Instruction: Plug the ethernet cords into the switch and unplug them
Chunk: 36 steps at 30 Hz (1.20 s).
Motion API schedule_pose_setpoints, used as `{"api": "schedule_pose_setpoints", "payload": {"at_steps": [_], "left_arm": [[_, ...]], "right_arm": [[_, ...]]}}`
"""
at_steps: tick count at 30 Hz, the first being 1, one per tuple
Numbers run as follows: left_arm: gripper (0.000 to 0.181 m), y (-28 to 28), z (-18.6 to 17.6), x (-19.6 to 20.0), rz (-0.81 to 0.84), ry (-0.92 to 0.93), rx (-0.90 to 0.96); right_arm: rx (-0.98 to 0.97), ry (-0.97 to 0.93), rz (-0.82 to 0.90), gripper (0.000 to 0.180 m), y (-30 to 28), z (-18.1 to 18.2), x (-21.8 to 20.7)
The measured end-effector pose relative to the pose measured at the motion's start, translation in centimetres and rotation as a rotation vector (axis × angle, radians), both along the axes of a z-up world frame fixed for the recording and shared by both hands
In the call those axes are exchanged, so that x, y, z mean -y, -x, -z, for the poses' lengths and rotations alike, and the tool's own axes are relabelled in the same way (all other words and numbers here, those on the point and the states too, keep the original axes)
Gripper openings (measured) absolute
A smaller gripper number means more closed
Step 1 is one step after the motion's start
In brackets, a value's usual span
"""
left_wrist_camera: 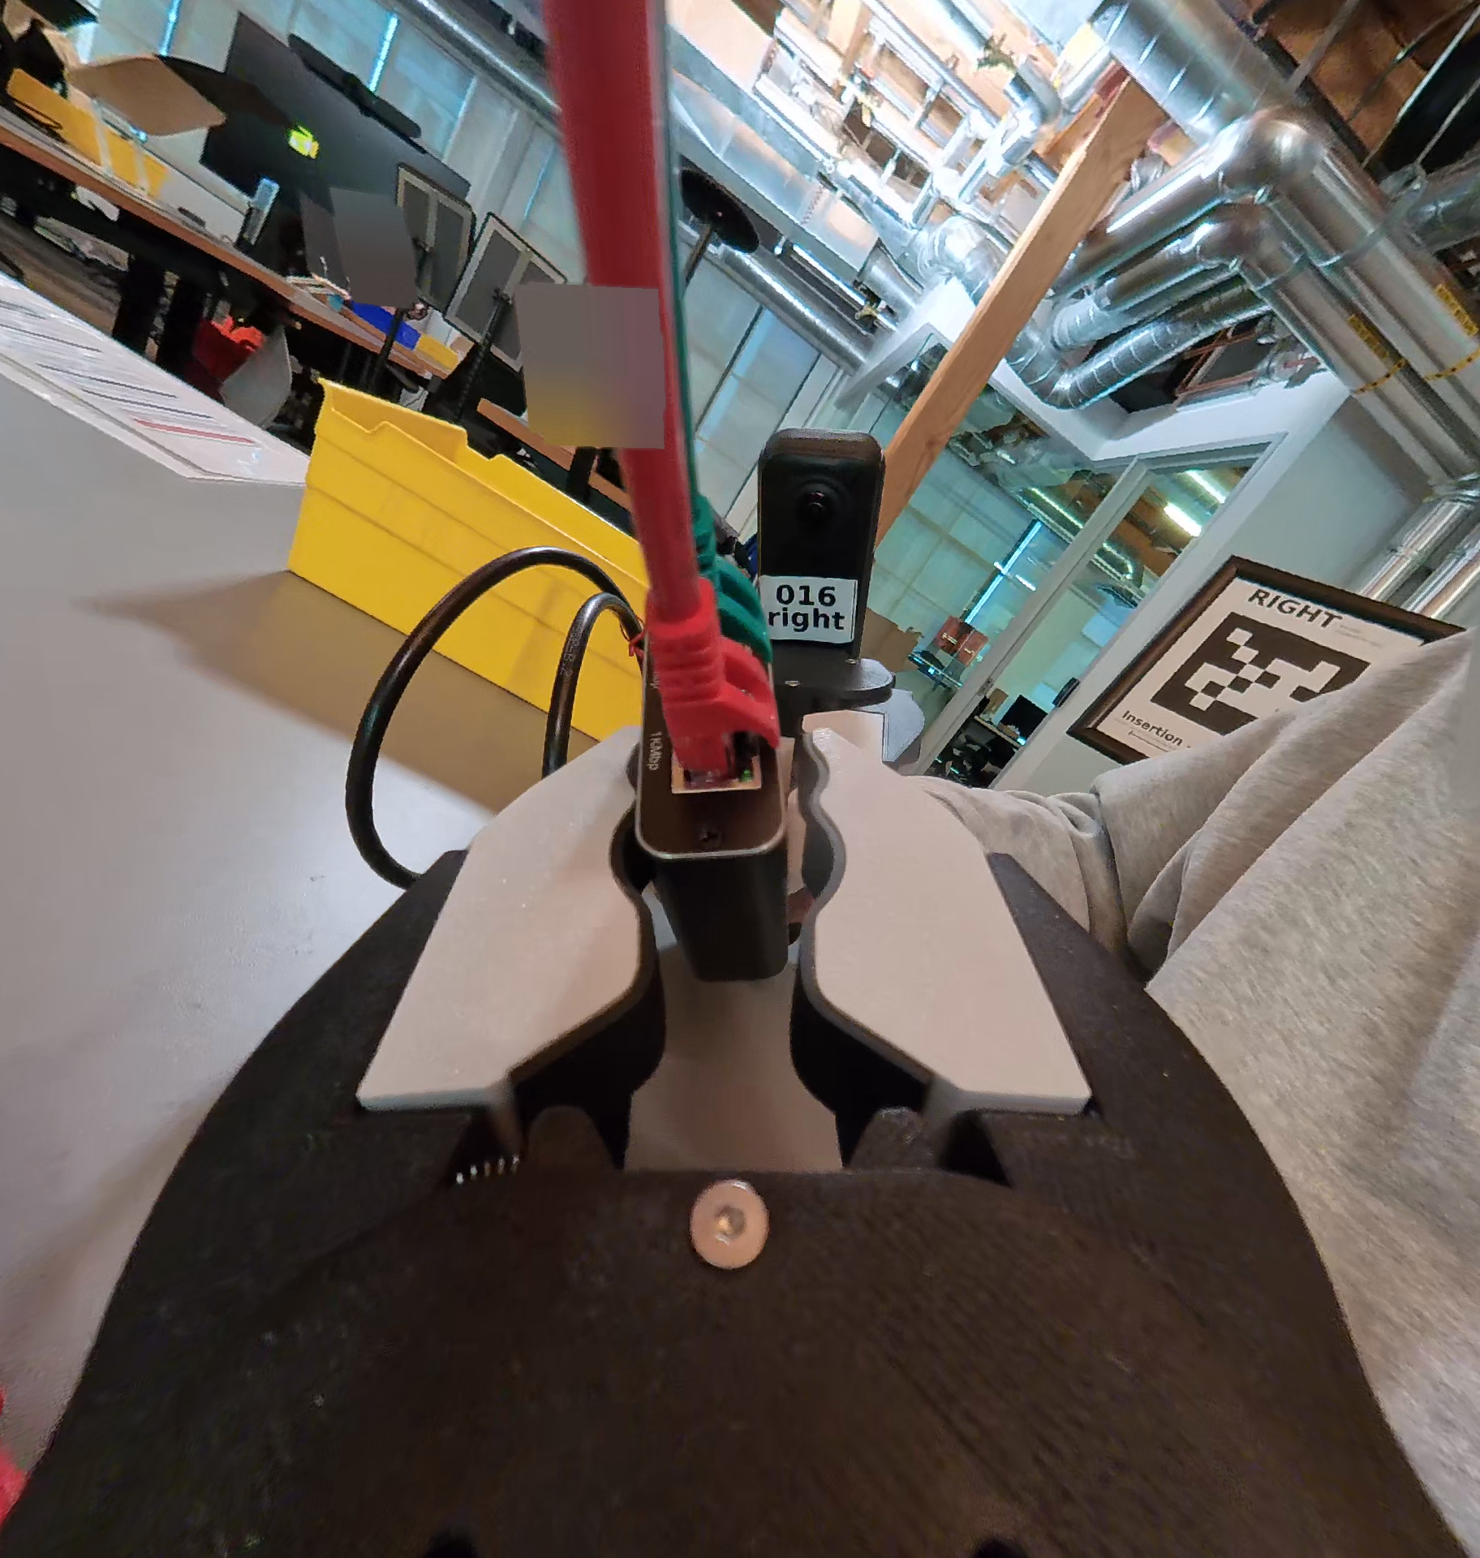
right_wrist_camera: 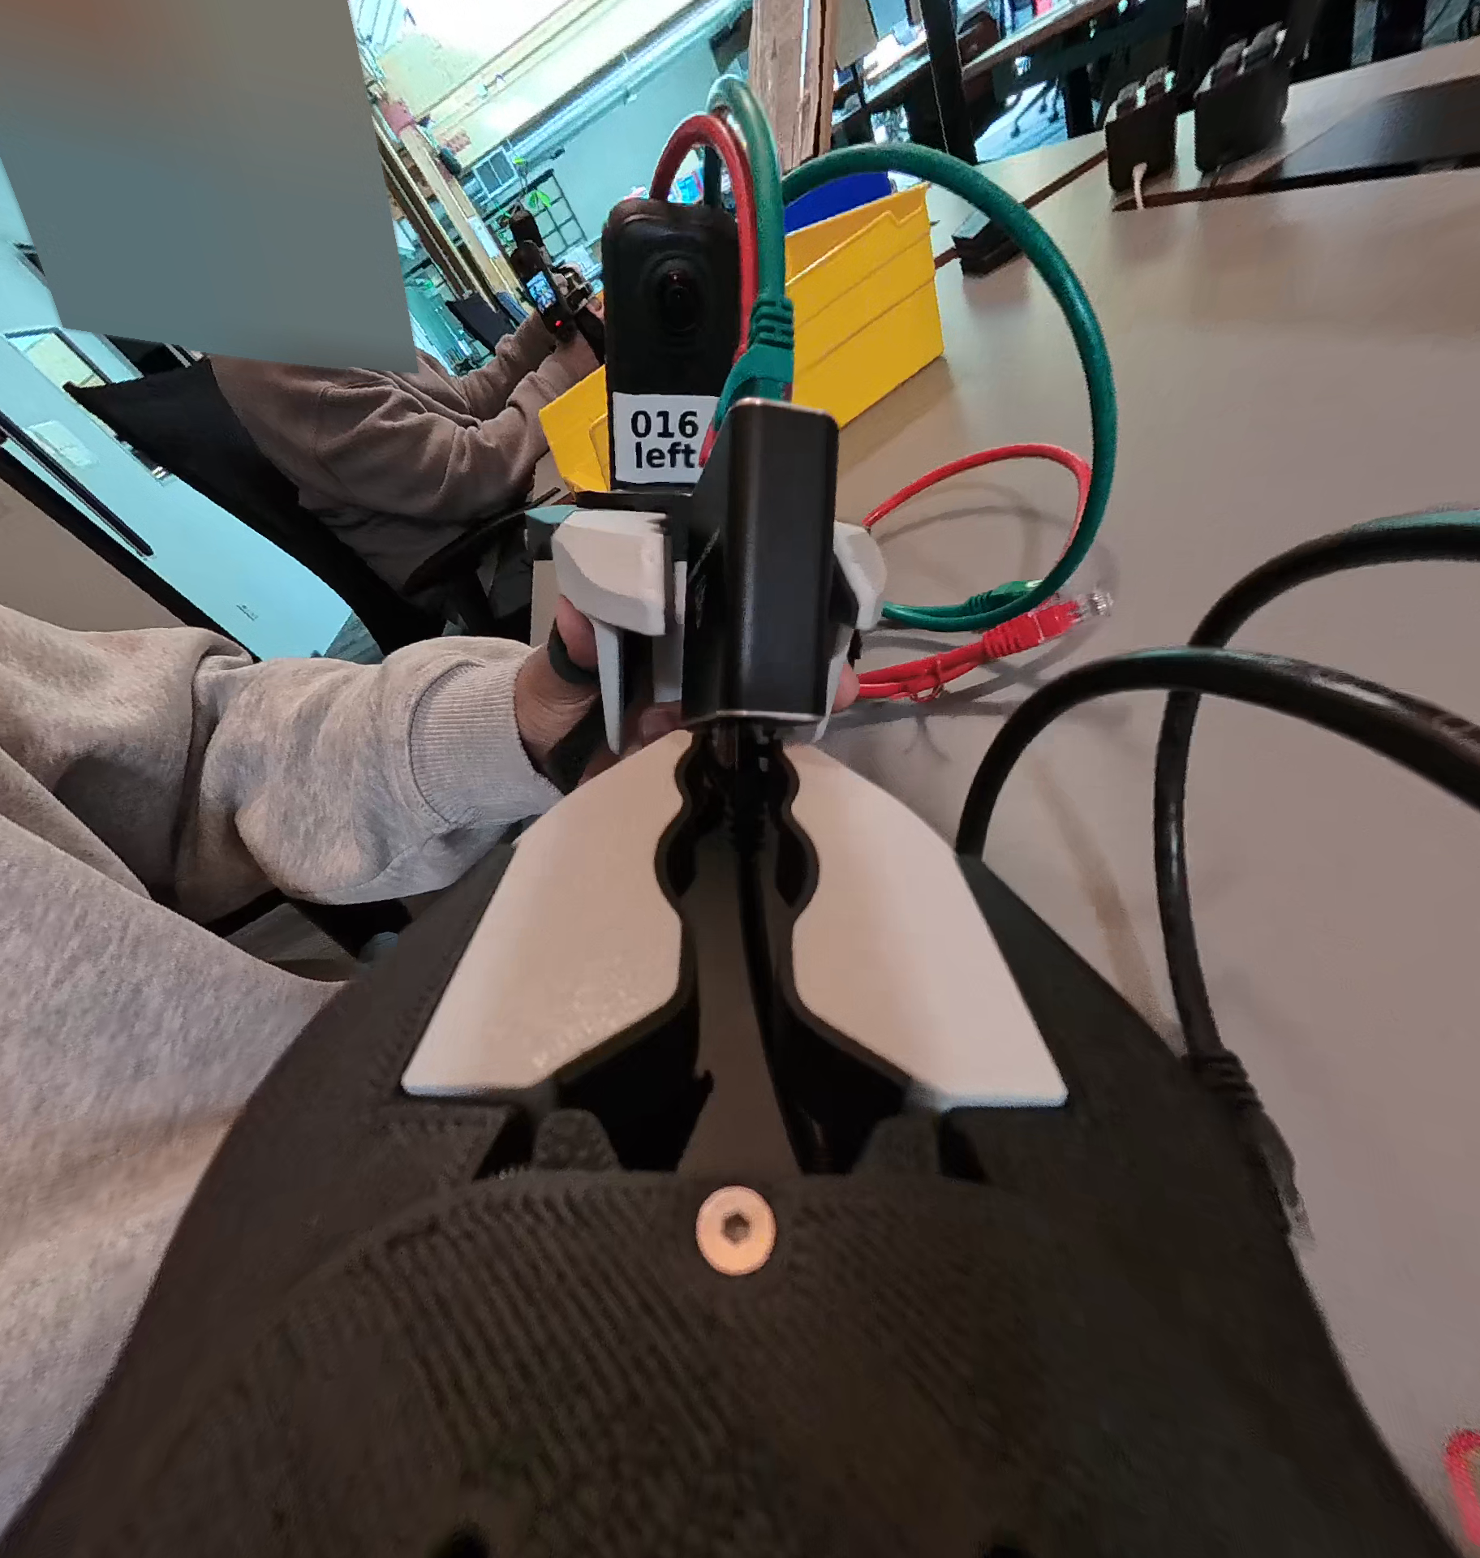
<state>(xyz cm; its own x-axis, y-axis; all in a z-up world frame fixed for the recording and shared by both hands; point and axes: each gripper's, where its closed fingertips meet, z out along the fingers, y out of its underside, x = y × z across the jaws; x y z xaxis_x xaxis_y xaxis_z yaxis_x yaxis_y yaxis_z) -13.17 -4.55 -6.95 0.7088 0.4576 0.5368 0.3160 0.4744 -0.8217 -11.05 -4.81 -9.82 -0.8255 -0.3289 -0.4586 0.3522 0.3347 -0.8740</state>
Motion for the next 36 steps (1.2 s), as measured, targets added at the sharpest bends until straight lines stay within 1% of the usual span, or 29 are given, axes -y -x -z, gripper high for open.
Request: {"api": "schedule_pose_setpoints", "payload": {"at_steps": [1, 11, 14, 17, 21, 23, 25, 30, 31, 32, 33, 34, 35, 36], "left_arm": [[0.027, 0.0, 0.0, 0.0, 0.002, 0.001, 0.003], [0.027, 0.1, -0.1, 0.3, -0.001, -0.028, 0.026], [0.026, 0.2, -0.9, 0.7, -0.011, -0.104, 0.027], [0.025, 0.4, -0.8, 0.9, -0.018, -0.145, 0.045], [0.025, 0.6, -0.7, 1.1, -0.066, -0.126, 0.061], [0.025, 0.9, -0.9, 1.3, -0.107, -0.154, 0.078], [0.025, 1.1, -0.7, 1.2, -0.114, -0.161, 0.097], [0.027, 1.2, -0.8, 1.3, -0.102, -0.203, 0.111], [0.026, 1.2, -2.0, 3.2, -0.158, -0.300, 0.065], [0.026, 0.9, -3.5, 6.2, -0.214, -0.427, 0.029], [0.026, 0.7, -3.7, 8.6, -0.258, -0.429, 0.030], [0.026, 0.5, -3.1, 10.0, -0.311, -0.309, 0.046], [0.026, 0.2, -2.7, 10.8, -0.354, -0.252, 0.047], [0.025, -0.2, -2.9, 11.1, -0.360, -0.269, 0.041]], "right_arm": [[0.006, -0.003, 0.000, 0.014, 0.0, 0.0, 0.0], [0.027, -0.035, 0.029, 0.013, 0.2, 0.0, 0.2], [0.030, -0.023, 0.028, 0.013, 0.0, -0.5, 0.3], [0.024, -0.031, 0.030, 0.013, 0.0, -0.5, 0.5], [0.025, -0.074, 0.026, 0.013, 0.0, 0.0, 0.6], [0.075, -0.110, 0.017, 0.013, -0.2, 0.2, 0.7], [0.121, -0.129, 0.009, 0.013, -0.3, 0.3, 0.6], [0.076, -0.148, -0.002, 0.013, -0.3, 0.5, 0.5], [0.024, -0.213, -0.016, 0.012, -0.4, 1.7, 0.1], [-0.111, -0.326, -0.019, 0.012, -0.2, 4.2, -0.6], [-0.217, -0.360, 0.004, 0.012, 0.1, 5.6, -1.0], [-0.152, -0.286, 0.017, 0.012, -0.5, 4.1, -0.8], [-0.029, -0.194, 0.016, 0.012, -1.1, 1.5, -0.4], [-0.010, -0.132, 0.025, 0.012, -0.8, -0.2, -0.3]]}}
